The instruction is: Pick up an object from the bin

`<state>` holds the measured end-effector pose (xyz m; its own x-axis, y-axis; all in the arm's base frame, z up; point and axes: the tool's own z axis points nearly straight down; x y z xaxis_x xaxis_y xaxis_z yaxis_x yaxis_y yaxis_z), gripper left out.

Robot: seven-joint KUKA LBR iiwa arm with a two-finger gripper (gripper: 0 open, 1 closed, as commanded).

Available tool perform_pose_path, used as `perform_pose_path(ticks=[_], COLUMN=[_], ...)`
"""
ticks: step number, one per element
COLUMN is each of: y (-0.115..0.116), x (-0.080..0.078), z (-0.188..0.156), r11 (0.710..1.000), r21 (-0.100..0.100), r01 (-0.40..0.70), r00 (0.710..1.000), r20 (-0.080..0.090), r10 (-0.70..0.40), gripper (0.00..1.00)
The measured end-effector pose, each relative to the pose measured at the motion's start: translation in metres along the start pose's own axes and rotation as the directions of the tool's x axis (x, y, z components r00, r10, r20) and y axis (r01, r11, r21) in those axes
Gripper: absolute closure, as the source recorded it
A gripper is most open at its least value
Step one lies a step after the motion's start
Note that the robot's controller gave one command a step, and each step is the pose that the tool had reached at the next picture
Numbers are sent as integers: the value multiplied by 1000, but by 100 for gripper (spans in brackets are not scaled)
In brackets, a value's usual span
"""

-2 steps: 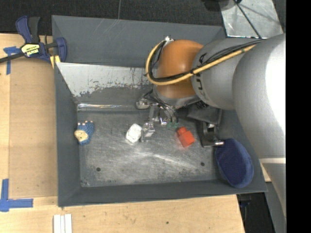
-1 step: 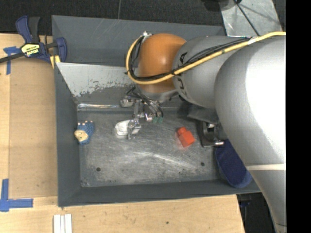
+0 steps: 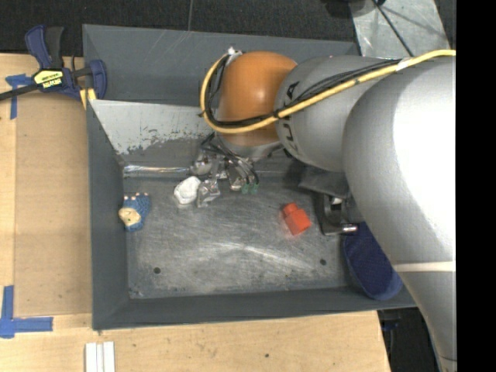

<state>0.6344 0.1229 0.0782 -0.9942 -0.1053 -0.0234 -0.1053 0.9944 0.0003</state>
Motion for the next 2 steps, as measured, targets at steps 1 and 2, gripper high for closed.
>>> perform_pose_path(ticks=[1, 2], y=[-8, -6], x=[20, 11], z=[-94, -167], r11=[929, 919], r21=[-6, -5], r01=[371, 395], r00=[929, 919], r20=[-13, -9], r10=[-371, -395], gripper=[100, 100])
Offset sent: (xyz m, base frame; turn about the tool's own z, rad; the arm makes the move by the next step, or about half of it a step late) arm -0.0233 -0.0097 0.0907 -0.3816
